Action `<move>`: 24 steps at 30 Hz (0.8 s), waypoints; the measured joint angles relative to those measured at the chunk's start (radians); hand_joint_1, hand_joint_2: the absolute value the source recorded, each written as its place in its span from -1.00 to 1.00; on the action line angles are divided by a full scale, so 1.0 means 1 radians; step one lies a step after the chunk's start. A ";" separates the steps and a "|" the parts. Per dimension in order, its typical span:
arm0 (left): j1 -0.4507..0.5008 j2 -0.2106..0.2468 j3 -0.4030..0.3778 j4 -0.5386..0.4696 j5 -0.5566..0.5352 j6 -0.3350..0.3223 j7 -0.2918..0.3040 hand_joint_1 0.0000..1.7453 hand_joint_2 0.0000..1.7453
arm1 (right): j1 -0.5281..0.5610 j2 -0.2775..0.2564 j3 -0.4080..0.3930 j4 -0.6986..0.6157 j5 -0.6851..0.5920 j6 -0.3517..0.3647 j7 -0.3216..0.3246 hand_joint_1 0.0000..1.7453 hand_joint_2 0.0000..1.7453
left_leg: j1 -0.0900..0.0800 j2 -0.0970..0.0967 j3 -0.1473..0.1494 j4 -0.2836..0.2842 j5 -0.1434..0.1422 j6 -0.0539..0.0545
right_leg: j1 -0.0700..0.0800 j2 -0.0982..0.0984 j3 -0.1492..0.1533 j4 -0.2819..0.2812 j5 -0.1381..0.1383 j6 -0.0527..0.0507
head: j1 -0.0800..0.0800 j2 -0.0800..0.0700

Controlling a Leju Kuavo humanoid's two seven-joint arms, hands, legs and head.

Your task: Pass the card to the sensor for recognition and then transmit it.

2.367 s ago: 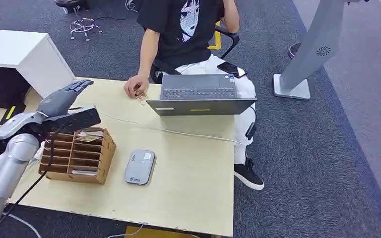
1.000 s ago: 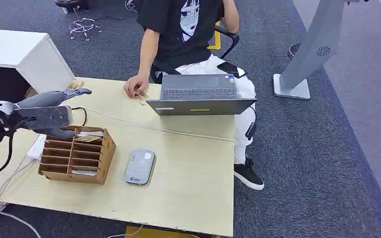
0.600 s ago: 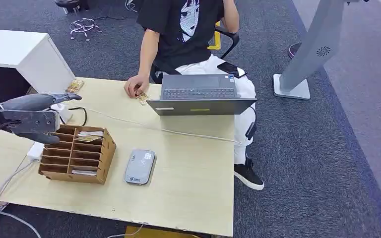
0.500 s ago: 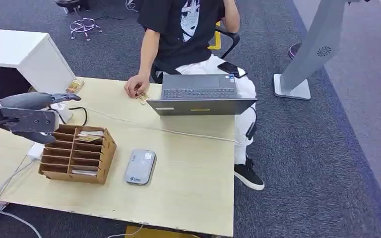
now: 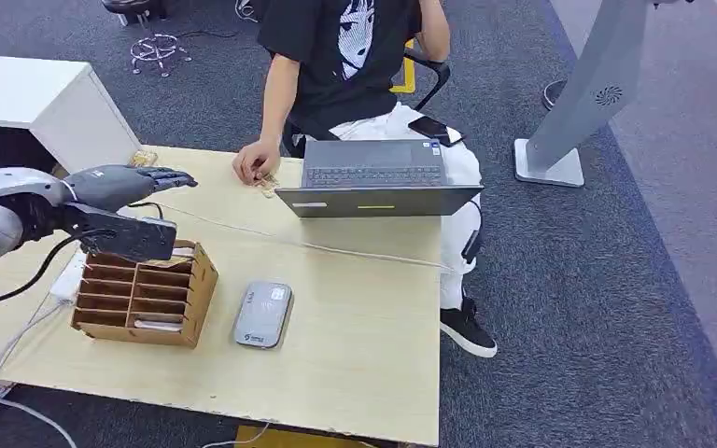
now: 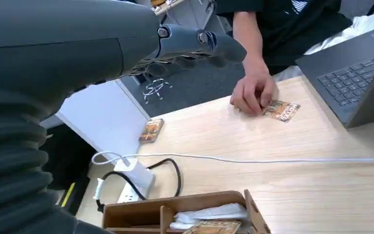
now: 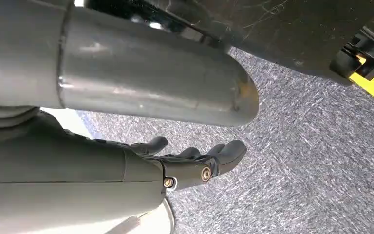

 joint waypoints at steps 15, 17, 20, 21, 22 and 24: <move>0.014 0.047 -0.043 -0.002 0.002 -0.016 -0.020 -1.00 -1.00 | 0.000 0.000 0.000 0.000 -0.004 -0.002 0.006 -1.00 -1.00 | 0.000 0.000 0.000 0.000 0.000 0.000 | 0.000 0.000 0.000 0.000 0.000 0.000 | 0.000 0.000; 0.014 0.076 -0.047 -0.028 0.000 -0.020 -0.019 -1.00 1.00 | 0.001 0.000 0.000 0.000 -0.014 -0.003 0.006 -1.00 -1.00 | 0.000 0.000 0.000 0.000 0.000 0.000 | 0.000 0.000 0.000 0.000 0.000 0.000 | 0.000 0.000; 0.014 0.119 -0.053 -0.070 -0.011 -0.023 -0.015 -1.00 1.00 | 0.002 0.000 0.000 0.000 -0.018 -0.004 0.006 -1.00 -1.00 | 0.000 0.000 0.000 0.000 0.000 0.000 | 0.000 0.000 0.000 0.000 0.000 0.000 | 0.000 0.000; 0.014 0.139 -0.056 -0.088 -0.015 -0.024 -0.014 -1.00 1.00 | 0.002 0.000 0.000 0.000 -0.018 -0.004 0.006 -1.00 -1.00 | 0.000 0.000 0.000 0.000 0.000 0.000 | 0.000 0.000 0.000 0.000 0.000 0.000 | 0.000 0.000; 0.014 0.154 -0.058 -0.101 -0.017 -0.023 -0.010 -1.00 1.00 | 0.002 0.000 0.000 0.000 -0.018 -0.004 0.005 -1.00 -1.00 | 0.000 0.000 0.000 0.000 0.000 0.000 | 0.000 0.000 0.000 0.000 -0.001 0.000 | 0.000 0.000; 0.014 0.178 -0.063 -0.121 -0.018 -0.012 -0.009 -1.00 -1.00 | 0.002 0.000 0.000 0.000 -0.018 -0.004 0.003 -1.00 -1.00 | 0.000 -0.001 0.000 0.000 0.000 0.000 | 0.000 -0.001 0.000 0.000 -0.001 0.000 | 0.000 0.000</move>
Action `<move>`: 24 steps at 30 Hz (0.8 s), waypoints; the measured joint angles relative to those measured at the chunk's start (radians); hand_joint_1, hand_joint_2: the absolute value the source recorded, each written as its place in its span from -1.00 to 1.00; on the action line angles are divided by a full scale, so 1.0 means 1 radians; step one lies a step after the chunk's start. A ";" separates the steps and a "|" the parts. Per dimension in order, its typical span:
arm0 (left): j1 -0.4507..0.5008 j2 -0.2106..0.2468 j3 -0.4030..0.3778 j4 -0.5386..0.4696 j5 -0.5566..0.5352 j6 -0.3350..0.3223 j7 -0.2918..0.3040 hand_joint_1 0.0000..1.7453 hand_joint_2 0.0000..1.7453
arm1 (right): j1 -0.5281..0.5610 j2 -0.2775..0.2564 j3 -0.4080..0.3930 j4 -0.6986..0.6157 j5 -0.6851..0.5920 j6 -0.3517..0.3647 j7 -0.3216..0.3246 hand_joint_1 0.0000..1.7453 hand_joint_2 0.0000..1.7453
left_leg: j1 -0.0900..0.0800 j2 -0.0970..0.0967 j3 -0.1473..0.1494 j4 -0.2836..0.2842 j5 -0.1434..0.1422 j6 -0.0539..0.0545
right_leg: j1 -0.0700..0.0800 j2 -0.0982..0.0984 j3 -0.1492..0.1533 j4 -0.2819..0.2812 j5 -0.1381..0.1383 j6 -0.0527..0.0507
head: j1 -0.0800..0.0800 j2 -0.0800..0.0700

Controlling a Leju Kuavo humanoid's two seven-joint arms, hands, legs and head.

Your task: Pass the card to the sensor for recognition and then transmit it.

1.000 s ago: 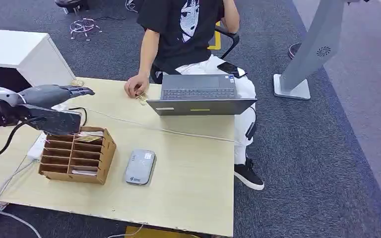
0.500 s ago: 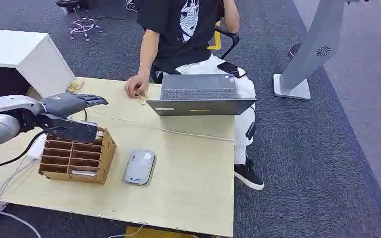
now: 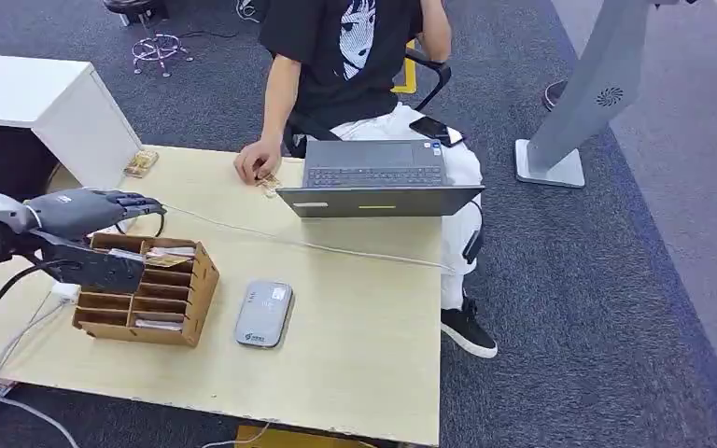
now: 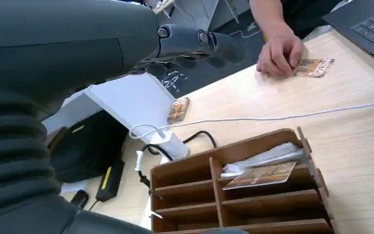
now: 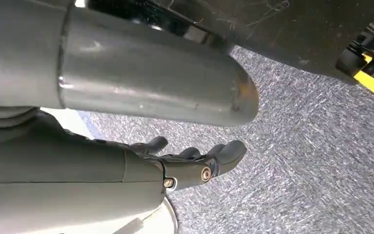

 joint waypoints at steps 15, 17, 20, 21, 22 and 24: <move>0.288 -0.162 0.163 0.022 -0.291 0.328 -0.158 -1.00 1.00 | -0.001 0.000 0.000 0.000 -0.018 0.000 -0.016 -1.00 -1.00 | -0.001 0.001 0.001 0.000 0.000 0.000 | -0.001 0.002 0.000 0.000 0.001 0.000 | 0.000 0.000; 0.325 -0.199 0.208 0.031 -0.316 0.340 -0.164 -1.00 1.00 | -0.001 0.000 0.000 0.000 -0.018 0.000 -0.016 -1.00 -1.00 | -0.001 0.001 0.001 0.000 0.000 0.000 | -0.001 0.001 0.000 0.000 0.001 0.000 | 0.000 0.000; 0.370 -0.247 0.267 0.039 -0.369 0.365 -0.180 -1.00 1.00 | -0.001 0.000 0.000 0.000 -0.018 0.000 -0.016 -1.00 -1.00 | -0.001 0.001 0.001 0.000 0.000 0.000 | 0.000 0.001 0.000 0.000 0.001 0.000 | 0.000 0.000; 0.377 -0.257 0.277 0.041 -0.376 0.370 -0.182 -1.00 1.00 | -0.001 0.000 0.000 0.000 -0.018 0.000 -0.016 -1.00 -1.00 | -0.001 0.001 0.001 0.000 0.000 0.000 | 0.000 0.001 0.000 0.000 0.001 0.000 | 0.000 0.000; 0.385 -0.267 0.290 0.042 -0.383 0.371 -0.184 -1.00 1.00 | -0.001 0.000 0.000 0.000 -0.018 0.000 -0.016 -1.00 -1.00 | -0.001 0.001 0.001 0.000 0.000 0.000 | 0.000 0.001 0.000 0.000 0.001 0.000 | 0.000 0.000; 0.394 -0.282 0.307 0.044 -0.391 0.366 -0.188 -1.00 1.00 | -0.001 0.000 0.000 0.000 -0.018 0.000 -0.016 -1.00 -1.00 | -0.001 0.001 0.001 0.000 0.000 0.000 | 0.000 0.001 0.000 0.000 0.001 0.000 | 0.000 0.000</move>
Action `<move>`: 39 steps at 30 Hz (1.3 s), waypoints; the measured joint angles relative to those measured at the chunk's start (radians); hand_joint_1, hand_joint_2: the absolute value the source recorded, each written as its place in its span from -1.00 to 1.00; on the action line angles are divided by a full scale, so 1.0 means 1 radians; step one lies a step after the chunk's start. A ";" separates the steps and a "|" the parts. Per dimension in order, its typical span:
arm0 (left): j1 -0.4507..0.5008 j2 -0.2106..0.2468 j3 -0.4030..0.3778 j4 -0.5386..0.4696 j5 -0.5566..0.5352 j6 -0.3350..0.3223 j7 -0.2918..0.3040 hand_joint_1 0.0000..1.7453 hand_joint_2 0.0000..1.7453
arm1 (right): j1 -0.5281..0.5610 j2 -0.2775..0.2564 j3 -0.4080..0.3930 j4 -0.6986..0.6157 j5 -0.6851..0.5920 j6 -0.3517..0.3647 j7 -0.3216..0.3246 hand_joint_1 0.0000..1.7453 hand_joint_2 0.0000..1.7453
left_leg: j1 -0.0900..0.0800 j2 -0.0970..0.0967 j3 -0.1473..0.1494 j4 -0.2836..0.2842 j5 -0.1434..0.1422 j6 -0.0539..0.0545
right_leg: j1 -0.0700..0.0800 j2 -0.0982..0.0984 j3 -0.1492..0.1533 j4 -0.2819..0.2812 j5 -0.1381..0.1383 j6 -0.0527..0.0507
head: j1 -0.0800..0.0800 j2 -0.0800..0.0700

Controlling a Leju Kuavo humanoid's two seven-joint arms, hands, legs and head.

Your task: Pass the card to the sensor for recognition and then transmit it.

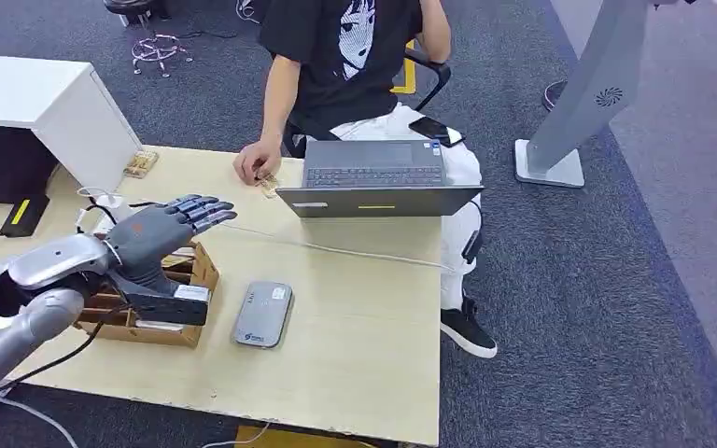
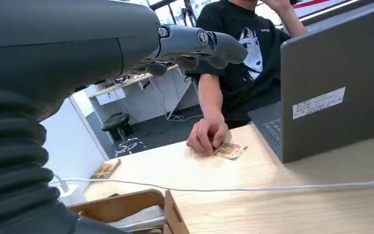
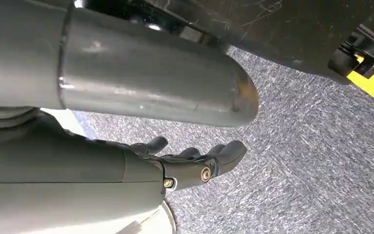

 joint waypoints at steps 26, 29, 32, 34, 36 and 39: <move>-0.041 -0.002 0.056 0.014 -0.054 -0.132 0.045 -1.00 1.00 | 0.009 0.000 0.000 0.000 -0.038 -0.016 -0.011 -1.00 -1.00 | 0.001 0.000 0.000 0.000 0.000 0.000 | 0.000 0.000 0.000 0.000 0.000 0.000 | 0.000 0.000; -0.031 0.033 0.056 -0.008 -0.052 -0.118 0.063 -1.00 1.00 | 0.014 0.000 0.000 0.000 -0.045 -0.019 -0.014 -1.00 -1.00 | 0.001 0.001 0.000 0.000 0.000 0.000 | 0.000 0.002 0.000 0.001 0.000 0.000 | 0.000 0.000; 0.001 0.137 0.056 -0.077 0.015 -0.173 0.095 -1.00 1.00 | 0.024 0.000 -0.001 0.002 -0.060 -0.031 -0.017 -1.00 -1.00 | 0.002 0.005 -0.001 0.000 0.000 -0.001 | 0.001 0.006 -0.001 0.002 0.000 0.000 | 0.000 0.000; 0.017 0.245 0.058 -0.139 0.078 -0.200 0.121 -1.00 1.00 | 0.034 -0.002 -0.001 0.004 -0.071 -0.034 -0.019 -1.00 -1.00 | 0.002 0.006 -0.001 0.000 -0.001 -0.002 | 0.001 0.006 -0.002 0.001 -0.001 -0.001 | 0.000 0.000; 0.053 0.338 0.075 -0.204 0.125 -0.188 0.147 -1.00 1.00 | 0.042 -0.002 -0.001 0.005 -0.073 -0.048 -0.018 -1.00 -1.00 | 0.002 0.005 -0.001 0.000 -0.002 -0.002 | 0.001 0.005 -0.002 0.001 -0.002 -0.001 | 0.000 0.000; 0.109 0.429 0.102 -0.260 0.140 -0.165 0.160 -1.00 1.00 | 0.043 -0.002 -0.001 0.005 -0.072 -0.055 -0.011 -1.00 -1.00 | 0.002 0.004 -0.001 0.000 -0.002 -0.002 | 0.001 0.003 -0.002 0.001 -0.002 -0.001 | 0.000 0.000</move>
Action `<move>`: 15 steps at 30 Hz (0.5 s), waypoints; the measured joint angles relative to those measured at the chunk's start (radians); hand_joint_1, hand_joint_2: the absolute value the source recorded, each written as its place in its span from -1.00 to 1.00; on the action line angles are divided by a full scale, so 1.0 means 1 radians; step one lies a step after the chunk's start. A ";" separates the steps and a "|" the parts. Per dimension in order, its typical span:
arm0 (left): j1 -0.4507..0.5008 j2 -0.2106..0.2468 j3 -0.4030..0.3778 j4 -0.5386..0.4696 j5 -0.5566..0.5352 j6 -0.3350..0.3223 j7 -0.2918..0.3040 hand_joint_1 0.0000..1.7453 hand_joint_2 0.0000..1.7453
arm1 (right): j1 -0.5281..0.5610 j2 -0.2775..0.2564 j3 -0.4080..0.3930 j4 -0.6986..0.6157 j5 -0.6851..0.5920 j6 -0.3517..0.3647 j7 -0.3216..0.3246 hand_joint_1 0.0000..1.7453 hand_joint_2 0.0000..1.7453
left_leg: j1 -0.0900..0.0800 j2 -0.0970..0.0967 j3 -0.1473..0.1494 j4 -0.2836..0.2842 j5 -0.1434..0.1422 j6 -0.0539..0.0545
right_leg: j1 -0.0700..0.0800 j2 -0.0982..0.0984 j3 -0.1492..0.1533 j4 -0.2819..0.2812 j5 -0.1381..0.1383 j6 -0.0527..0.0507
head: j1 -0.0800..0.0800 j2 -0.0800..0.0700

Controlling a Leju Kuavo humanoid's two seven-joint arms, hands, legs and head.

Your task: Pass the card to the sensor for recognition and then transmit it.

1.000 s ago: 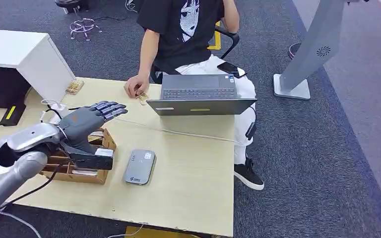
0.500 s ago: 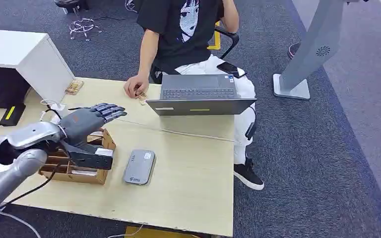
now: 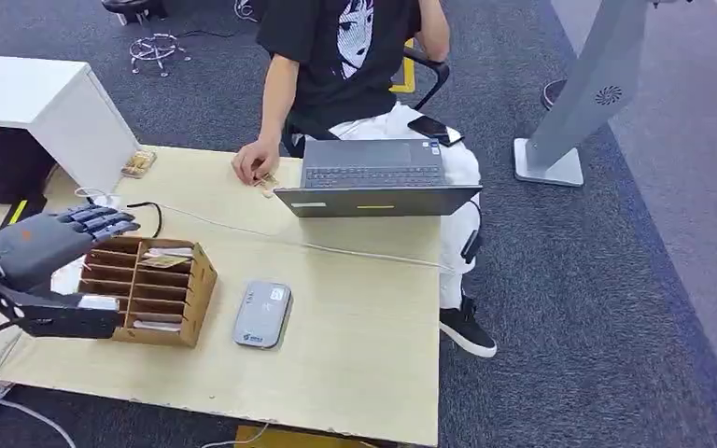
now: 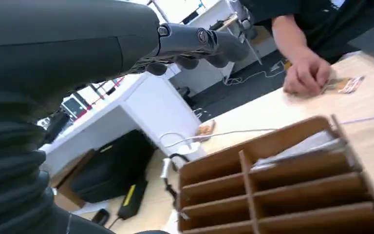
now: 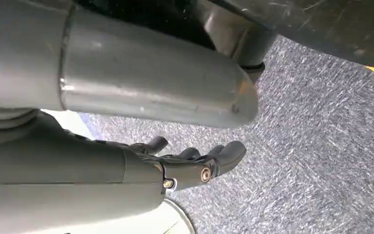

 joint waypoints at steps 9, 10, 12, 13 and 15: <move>0.149 0.054 0.074 -0.036 -0.067 0.032 -0.013 -1.00 1.00 | -0.001 0.002 0.000 0.000 -0.001 -0.001 0.001 -1.00 -1.00 | 0.000 0.000 0.001 0.000 0.000 0.000 | 0.000 0.000 0.001 0.000 0.001 -0.001 | 0.000 0.000; 0.175 0.049 0.090 -0.036 -0.092 0.042 -0.024 -1.00 1.00 | -0.001 0.002 0.000 0.000 -0.001 -0.001 0.001 -1.00 -1.00 | 0.000 0.000 0.001 0.000 0.000 0.000 | 0.000 0.000 0.001 0.000 0.001 -0.001 | 0.000 0.000; 0.197 0.039 0.104 -0.036 -0.118 0.052 -0.034 -1.00 1.00 | -0.001 0.002 0.000 0.000 -0.002 0.000 0.001 -1.00 -1.00 | 0.000 0.000 0.001 0.000 0.000 0.000 | 0.000 0.000 0.001 0.000 0.001 -0.001 | 0.000 0.000; 0.218 0.030 0.114 -0.033 -0.144 0.067 -0.038 -1.00 1.00 | -0.001 0.002 0.000 0.000 -0.001 0.000 0.001 -1.00 -1.00 | 0.000 0.000 0.001 0.000 0.000 0.000 | 0.000 0.000 0.001 0.000 0.001 -0.001 | 0.000 0.000; 0.271 -0.039 0.146 -0.003 -0.263 0.140 -0.052 -1.00 1.00 | -0.002 0.003 0.001 0.000 -0.001 0.000 0.002 -1.00 -1.00 | -0.001 -0.001 0.001 0.000 0.000 0.000 | -0.001 -0.001 0.001 0.000 0.001 -0.001 | 0.000 0.000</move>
